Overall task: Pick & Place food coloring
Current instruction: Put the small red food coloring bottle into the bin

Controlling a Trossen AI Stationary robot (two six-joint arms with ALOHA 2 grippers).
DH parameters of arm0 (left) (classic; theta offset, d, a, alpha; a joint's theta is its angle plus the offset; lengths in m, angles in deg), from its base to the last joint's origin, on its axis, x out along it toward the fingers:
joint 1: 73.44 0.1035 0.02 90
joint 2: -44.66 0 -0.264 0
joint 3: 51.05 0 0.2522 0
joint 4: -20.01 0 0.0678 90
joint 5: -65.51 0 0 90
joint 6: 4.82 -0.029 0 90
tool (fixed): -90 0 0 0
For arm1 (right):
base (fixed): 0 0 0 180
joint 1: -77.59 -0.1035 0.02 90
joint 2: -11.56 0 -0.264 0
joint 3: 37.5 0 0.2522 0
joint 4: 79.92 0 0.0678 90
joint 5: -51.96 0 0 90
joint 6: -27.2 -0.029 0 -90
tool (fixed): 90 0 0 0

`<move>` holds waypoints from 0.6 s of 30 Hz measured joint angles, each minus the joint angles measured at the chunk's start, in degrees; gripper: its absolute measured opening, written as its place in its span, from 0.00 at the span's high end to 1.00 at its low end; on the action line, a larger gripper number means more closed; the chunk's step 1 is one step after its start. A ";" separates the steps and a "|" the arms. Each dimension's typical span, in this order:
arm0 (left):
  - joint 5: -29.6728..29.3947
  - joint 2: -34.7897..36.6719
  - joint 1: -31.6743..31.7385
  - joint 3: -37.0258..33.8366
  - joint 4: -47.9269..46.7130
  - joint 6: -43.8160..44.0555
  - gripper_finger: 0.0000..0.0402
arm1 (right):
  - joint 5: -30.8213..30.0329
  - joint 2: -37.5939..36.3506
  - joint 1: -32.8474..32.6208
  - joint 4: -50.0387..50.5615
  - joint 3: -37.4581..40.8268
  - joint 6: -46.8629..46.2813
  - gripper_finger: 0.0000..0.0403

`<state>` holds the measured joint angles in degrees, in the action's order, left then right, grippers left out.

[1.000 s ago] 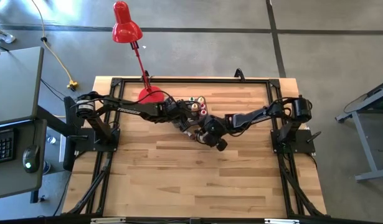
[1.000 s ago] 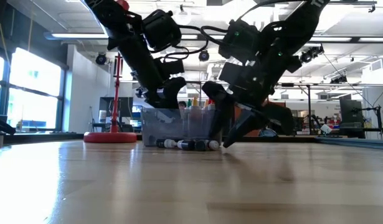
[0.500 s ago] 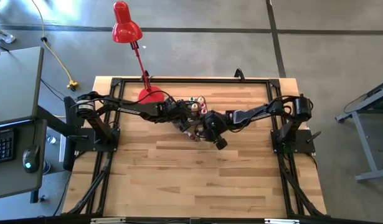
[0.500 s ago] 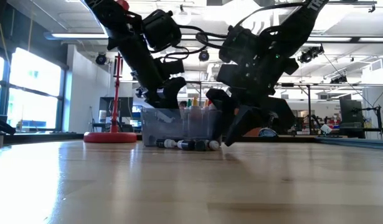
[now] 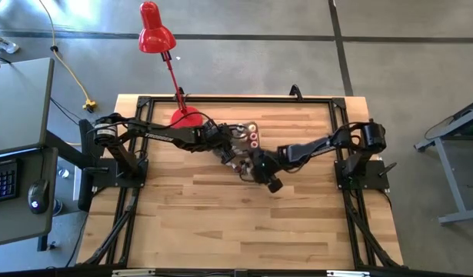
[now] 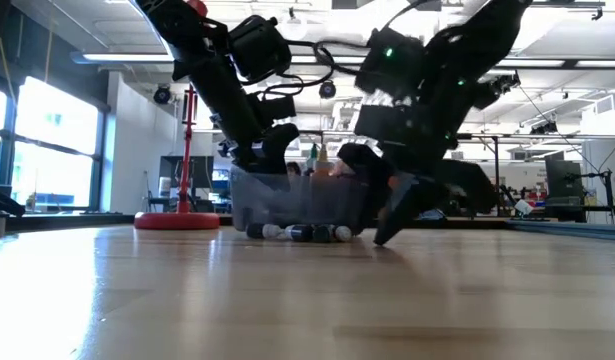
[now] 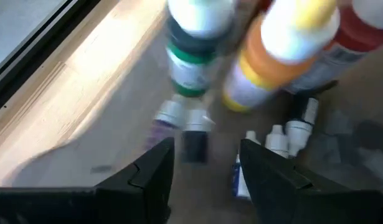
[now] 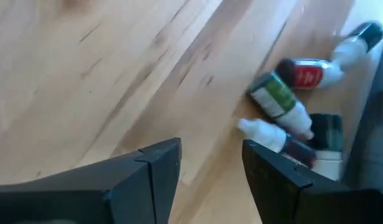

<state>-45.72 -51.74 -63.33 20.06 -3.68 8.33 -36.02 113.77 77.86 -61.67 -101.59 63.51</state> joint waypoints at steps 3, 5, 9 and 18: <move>0.00 0.00 0.00 0.00 -0.01 0.00 0.55 | -10.28 -0.23 -2.30 -1.24 -0.27 3.81 0.60; 0.00 0.00 0.00 0.00 -0.03 0.00 0.55 | -14.25 -0.42 -2.83 -1.34 -1.25 4.98 0.61; 0.18 0.00 0.00 0.00 0.09 0.04 0.55 | -18.35 -0.56 -3.19 -1.62 -3.08 5.79 0.61; 2.72 -0.02 0.02 0.00 0.86 0.83 0.55 | -11.92 -1.25 -4.09 0.59 -5.49 11.81 0.61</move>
<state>-43.00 -51.76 -63.32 20.06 -2.83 9.16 -47.94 112.52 73.77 -61.08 -107.07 75.32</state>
